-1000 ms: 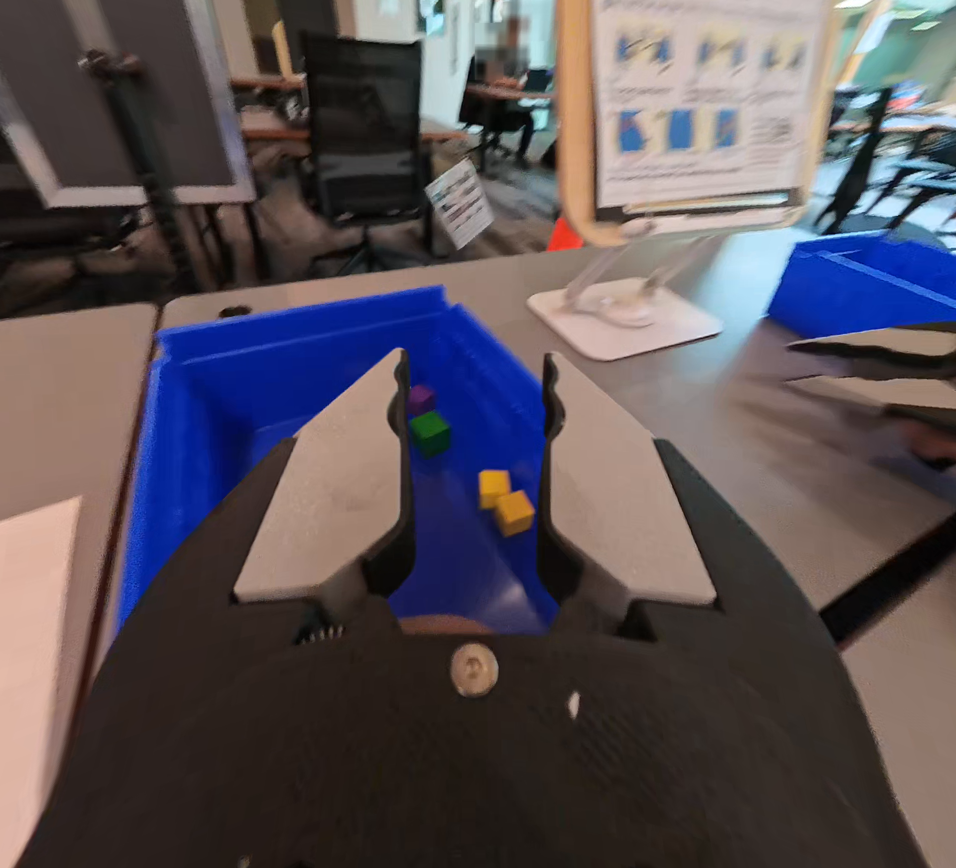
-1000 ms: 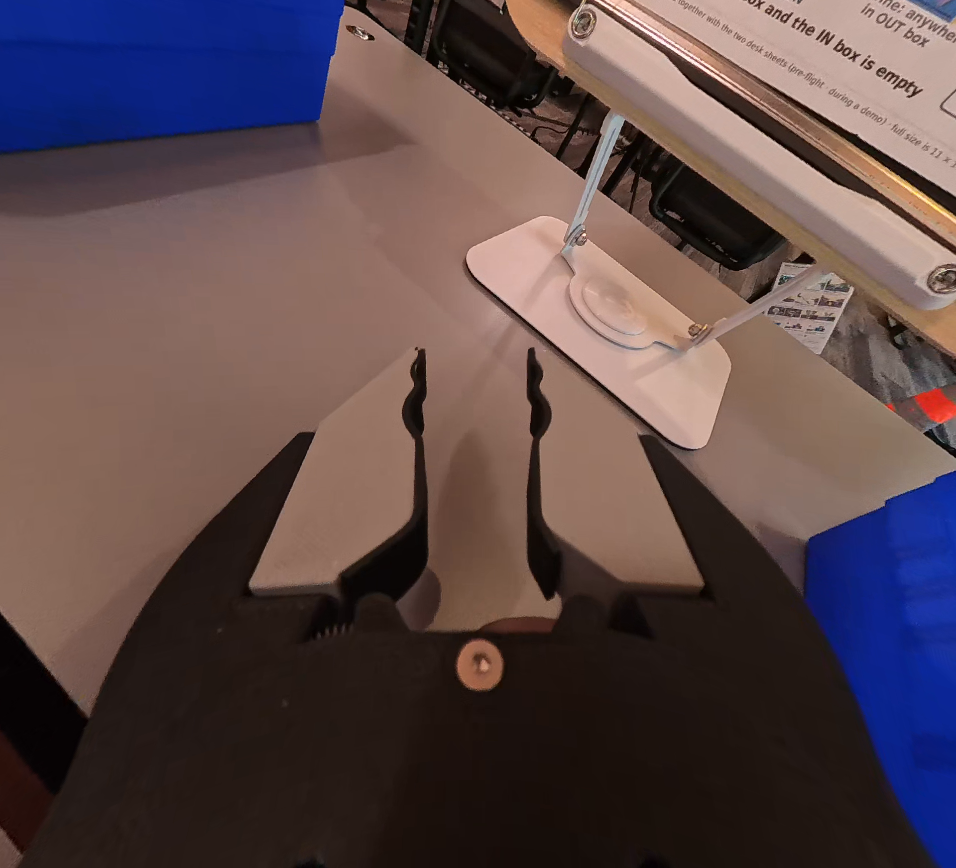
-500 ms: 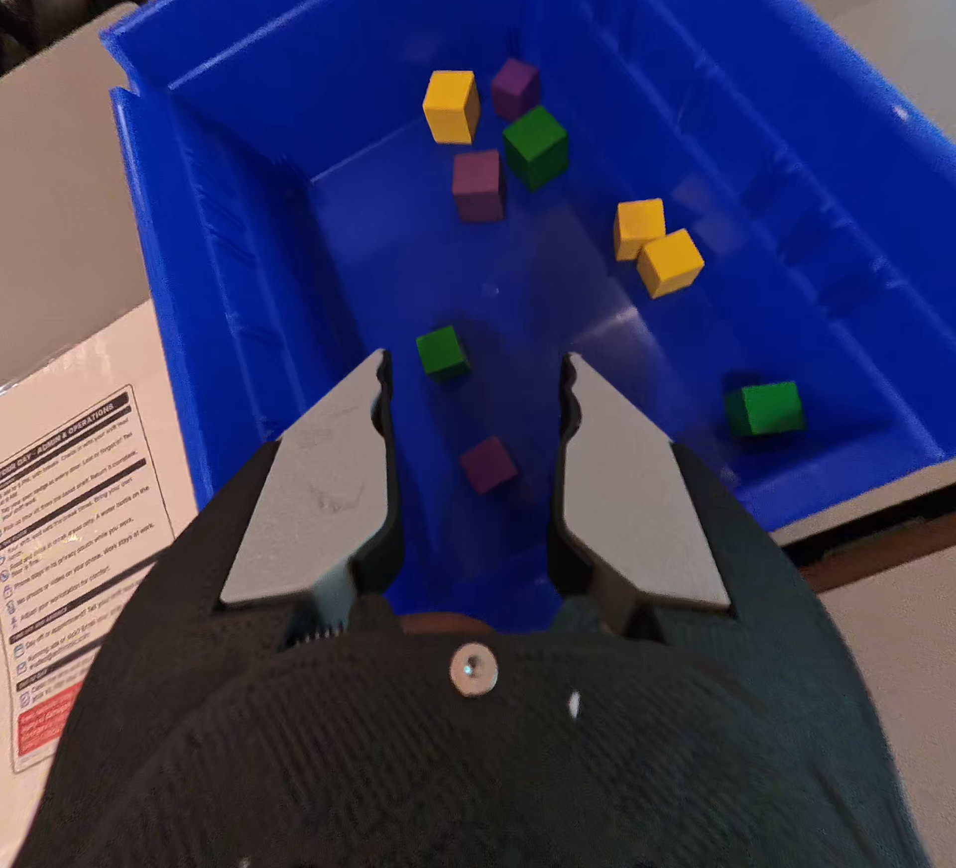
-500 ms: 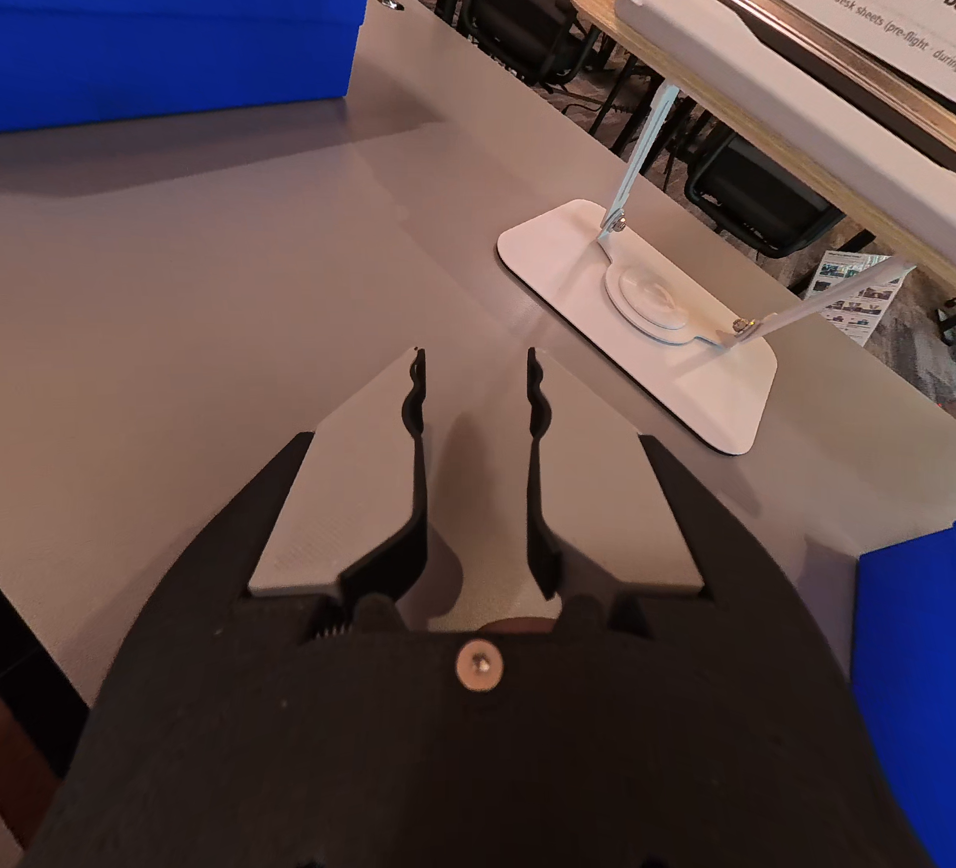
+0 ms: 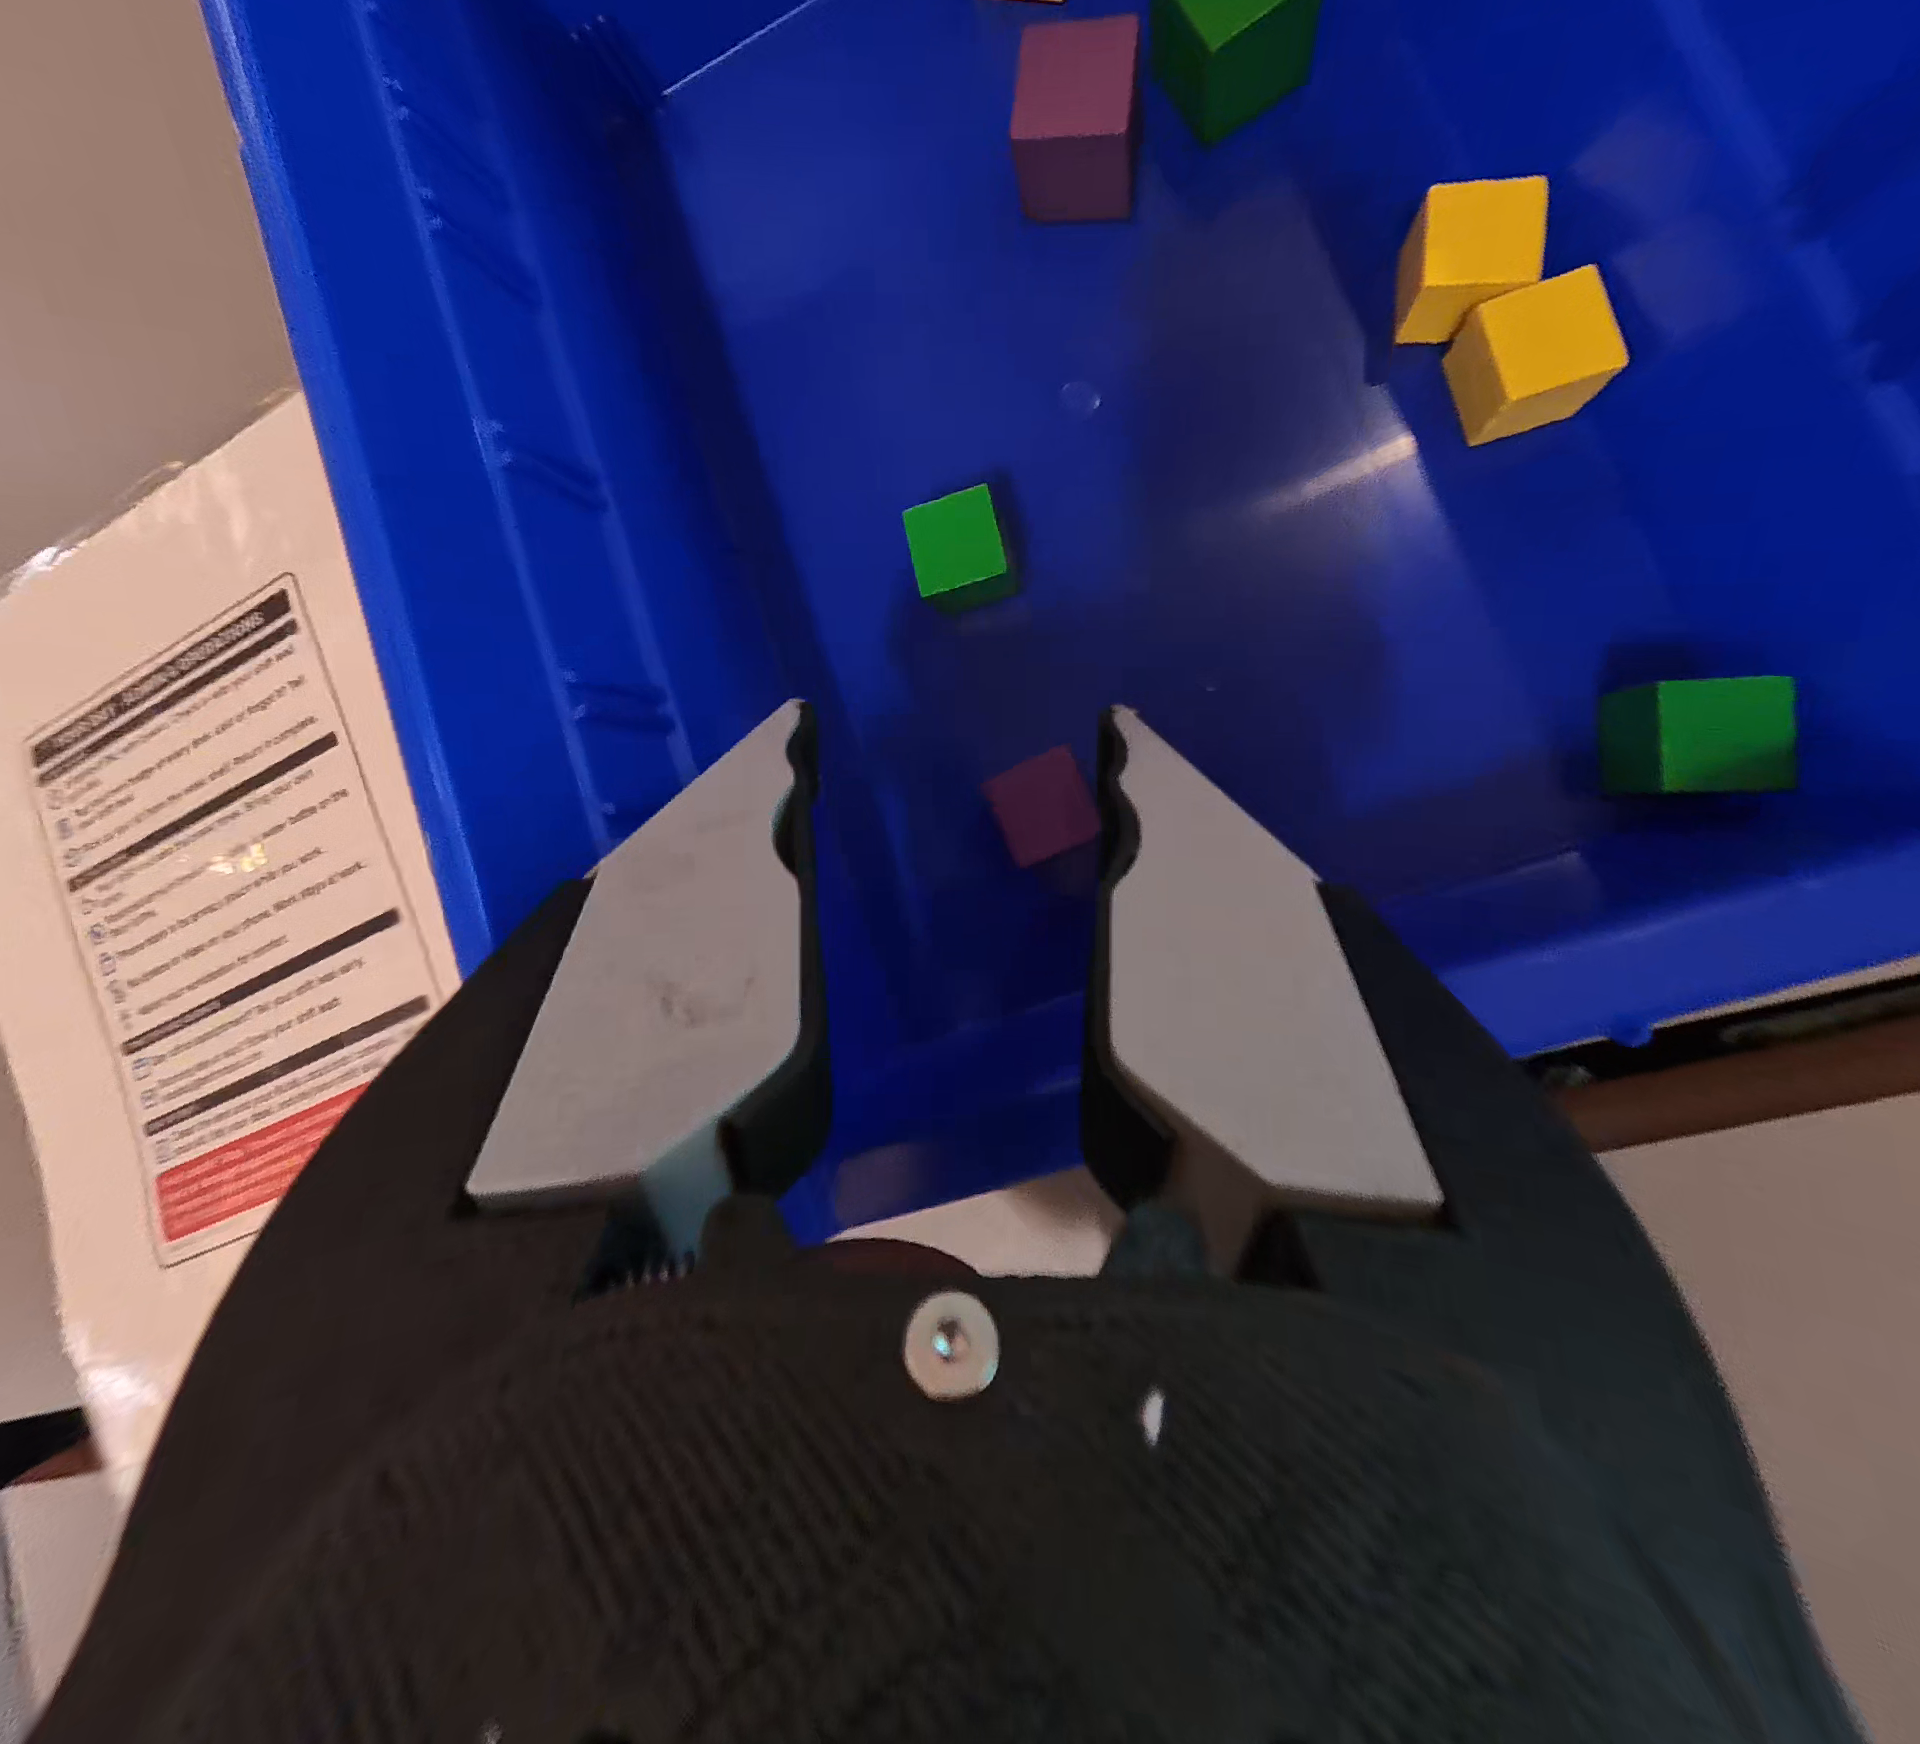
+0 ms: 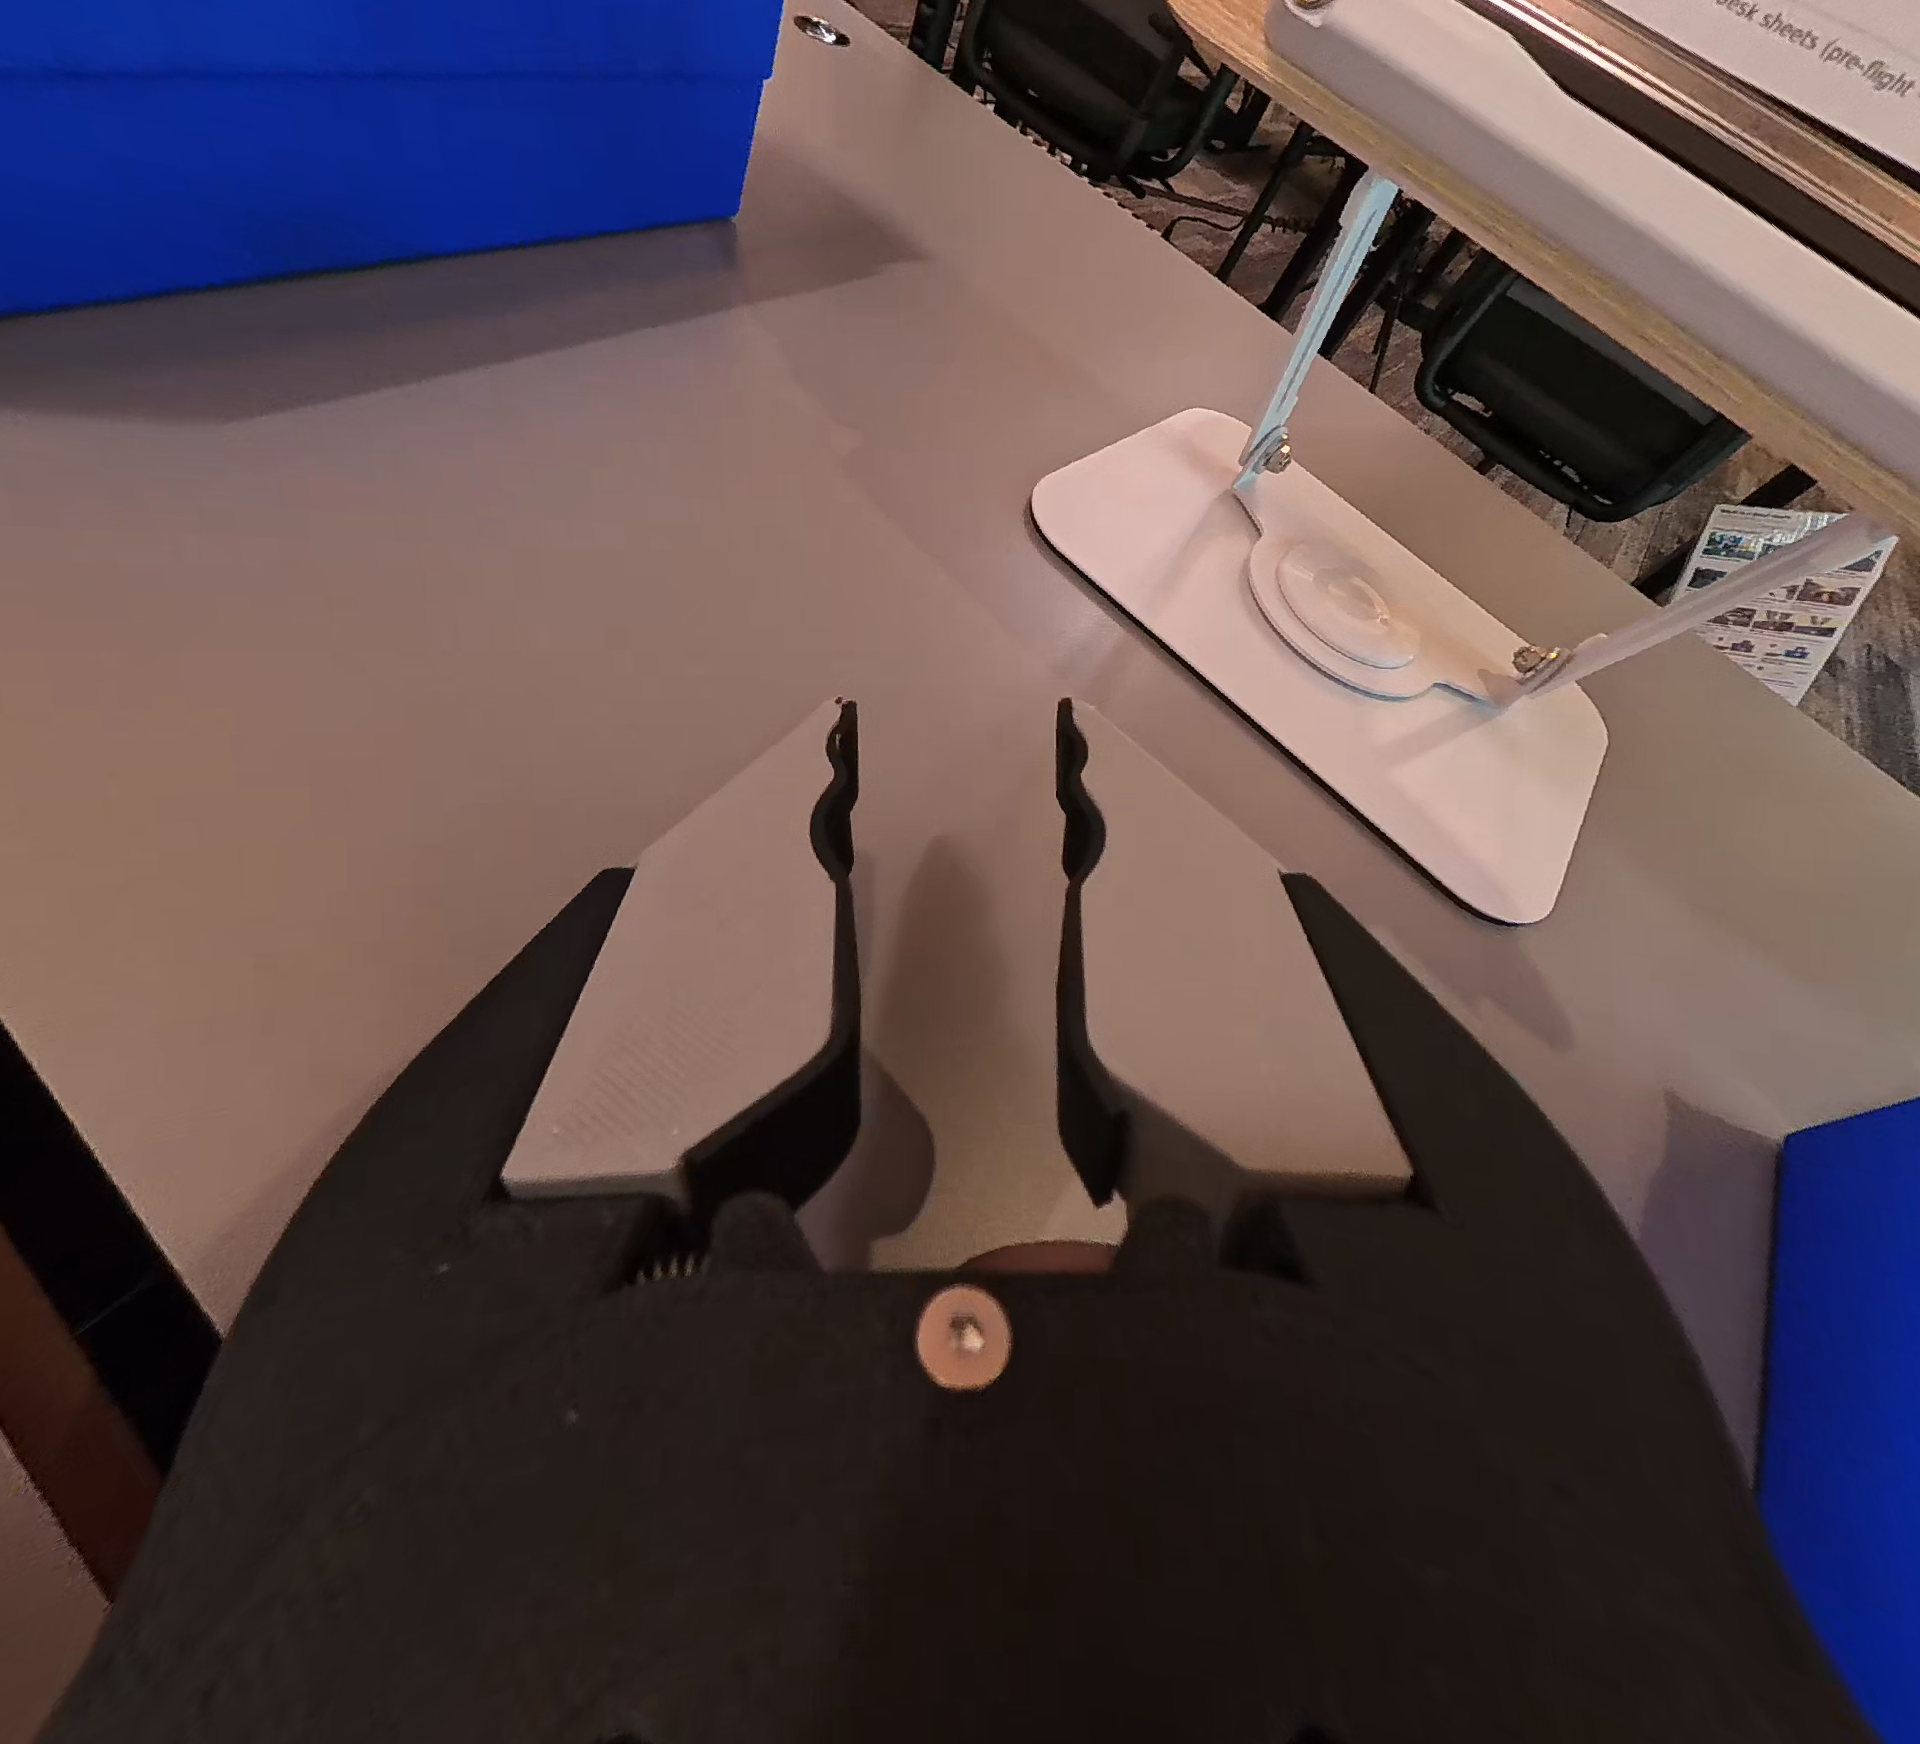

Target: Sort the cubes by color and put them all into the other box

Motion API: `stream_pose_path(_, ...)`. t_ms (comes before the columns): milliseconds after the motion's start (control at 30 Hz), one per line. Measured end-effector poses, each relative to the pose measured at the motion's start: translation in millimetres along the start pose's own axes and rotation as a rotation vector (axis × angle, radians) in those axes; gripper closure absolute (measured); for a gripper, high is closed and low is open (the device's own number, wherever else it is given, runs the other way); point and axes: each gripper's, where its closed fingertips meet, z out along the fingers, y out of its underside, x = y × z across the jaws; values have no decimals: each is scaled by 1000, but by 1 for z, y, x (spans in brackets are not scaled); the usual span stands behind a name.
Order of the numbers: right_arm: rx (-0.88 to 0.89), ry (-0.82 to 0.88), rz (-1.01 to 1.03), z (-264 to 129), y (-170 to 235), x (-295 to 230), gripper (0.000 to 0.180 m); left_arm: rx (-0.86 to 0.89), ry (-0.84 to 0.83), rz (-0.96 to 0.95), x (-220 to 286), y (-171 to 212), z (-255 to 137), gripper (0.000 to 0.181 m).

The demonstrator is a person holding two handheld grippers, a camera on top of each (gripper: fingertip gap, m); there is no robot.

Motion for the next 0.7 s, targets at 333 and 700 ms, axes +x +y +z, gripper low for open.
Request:
stream_pose_path(333, 11, -35, 18, -2, -3, -6, 145, -269, 94, 173, 8, 10, -11, 126)
stream_pose_path(700, 37, -59, 19, -8, -10, -12, 146, -395, 133, 158, 18, 27, 9, 132)
